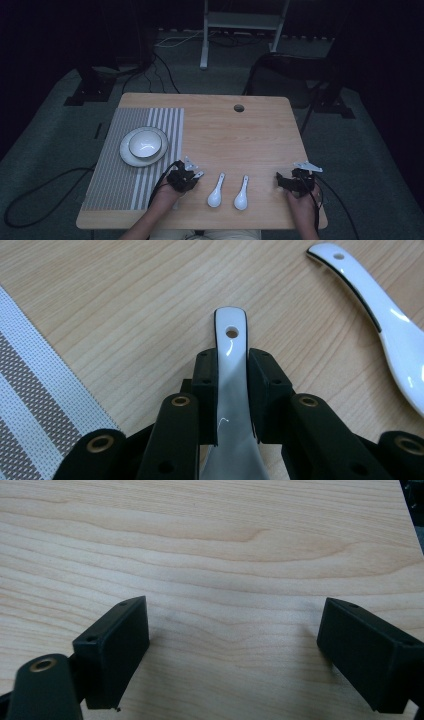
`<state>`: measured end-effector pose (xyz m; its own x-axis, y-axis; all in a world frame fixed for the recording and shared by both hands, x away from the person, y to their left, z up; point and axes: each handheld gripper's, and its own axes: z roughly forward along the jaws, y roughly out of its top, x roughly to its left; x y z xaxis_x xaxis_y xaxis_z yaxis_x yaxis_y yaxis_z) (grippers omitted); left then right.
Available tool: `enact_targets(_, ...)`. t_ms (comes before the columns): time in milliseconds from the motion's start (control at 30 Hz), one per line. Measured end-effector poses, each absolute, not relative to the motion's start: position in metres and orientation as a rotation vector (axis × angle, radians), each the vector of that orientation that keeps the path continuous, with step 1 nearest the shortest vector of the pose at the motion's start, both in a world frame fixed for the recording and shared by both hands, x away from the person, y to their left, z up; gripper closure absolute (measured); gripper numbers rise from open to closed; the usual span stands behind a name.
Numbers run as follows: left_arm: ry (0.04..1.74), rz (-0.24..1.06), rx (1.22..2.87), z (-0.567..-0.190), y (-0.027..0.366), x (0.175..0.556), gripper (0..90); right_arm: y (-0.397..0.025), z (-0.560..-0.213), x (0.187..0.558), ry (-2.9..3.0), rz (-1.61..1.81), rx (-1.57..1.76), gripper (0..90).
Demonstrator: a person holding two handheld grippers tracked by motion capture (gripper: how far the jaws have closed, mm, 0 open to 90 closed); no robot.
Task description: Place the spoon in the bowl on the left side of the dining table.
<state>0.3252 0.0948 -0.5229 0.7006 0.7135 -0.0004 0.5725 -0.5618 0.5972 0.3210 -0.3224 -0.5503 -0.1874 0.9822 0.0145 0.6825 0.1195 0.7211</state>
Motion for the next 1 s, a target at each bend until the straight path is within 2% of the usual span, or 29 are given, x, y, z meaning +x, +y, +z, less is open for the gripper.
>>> enact_targets(567,0.979,0.372,2.24,-0.496,0.109,0.322,75.3,-0.322,-0.55,0.321,1.93,0.836,1.607,12.6)
enact_targets(1000,1.042,0.435,2.089,-0.464,0.143,0.331,75.4,-0.322,-0.55,0.321,1.93,0.837,1.605,12.6)
